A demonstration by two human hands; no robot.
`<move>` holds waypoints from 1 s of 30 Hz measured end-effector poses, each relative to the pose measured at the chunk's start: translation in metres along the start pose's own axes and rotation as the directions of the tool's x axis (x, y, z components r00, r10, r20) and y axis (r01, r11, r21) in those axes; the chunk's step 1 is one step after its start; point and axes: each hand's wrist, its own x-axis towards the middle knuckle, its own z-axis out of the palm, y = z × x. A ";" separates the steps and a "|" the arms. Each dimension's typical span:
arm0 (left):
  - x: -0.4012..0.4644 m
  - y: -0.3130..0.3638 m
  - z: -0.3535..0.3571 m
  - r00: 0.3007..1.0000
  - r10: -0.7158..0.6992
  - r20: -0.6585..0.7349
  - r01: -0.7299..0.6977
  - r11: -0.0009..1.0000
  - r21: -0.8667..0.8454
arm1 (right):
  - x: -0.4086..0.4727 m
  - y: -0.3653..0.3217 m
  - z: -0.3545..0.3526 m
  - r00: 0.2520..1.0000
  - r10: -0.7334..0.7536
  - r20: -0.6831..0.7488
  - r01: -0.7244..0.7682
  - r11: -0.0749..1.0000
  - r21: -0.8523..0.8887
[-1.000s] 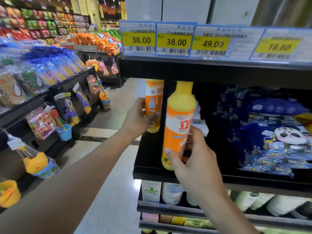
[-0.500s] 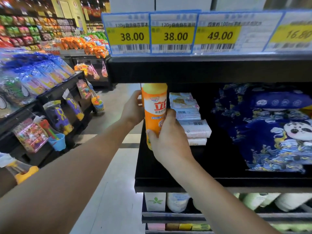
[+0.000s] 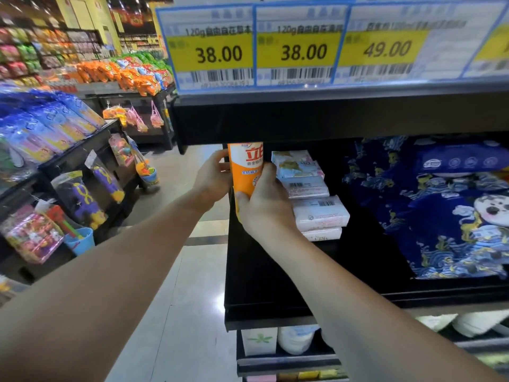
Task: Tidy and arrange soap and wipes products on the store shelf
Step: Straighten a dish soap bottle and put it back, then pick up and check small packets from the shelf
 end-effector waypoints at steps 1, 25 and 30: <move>-0.001 -0.006 -0.001 0.999 -0.041 0.025 0.042 0.998 -0.044 | 0.005 -0.001 0.001 1.000 0.002 0.005 -0.002 1.000 0.004; -0.152 -0.001 0.002 0.996 0.076 0.050 -0.087 0.953 0.291 | -0.023 -0.001 -0.052 0.982 -0.186 0.020 0.187 0.978 -0.092; -0.196 0.006 0.028 0.969 0.240 0.056 -0.240 0.869 0.433 | -0.062 0.070 -0.117 0.917 -0.355 -0.184 0.330 0.931 -0.156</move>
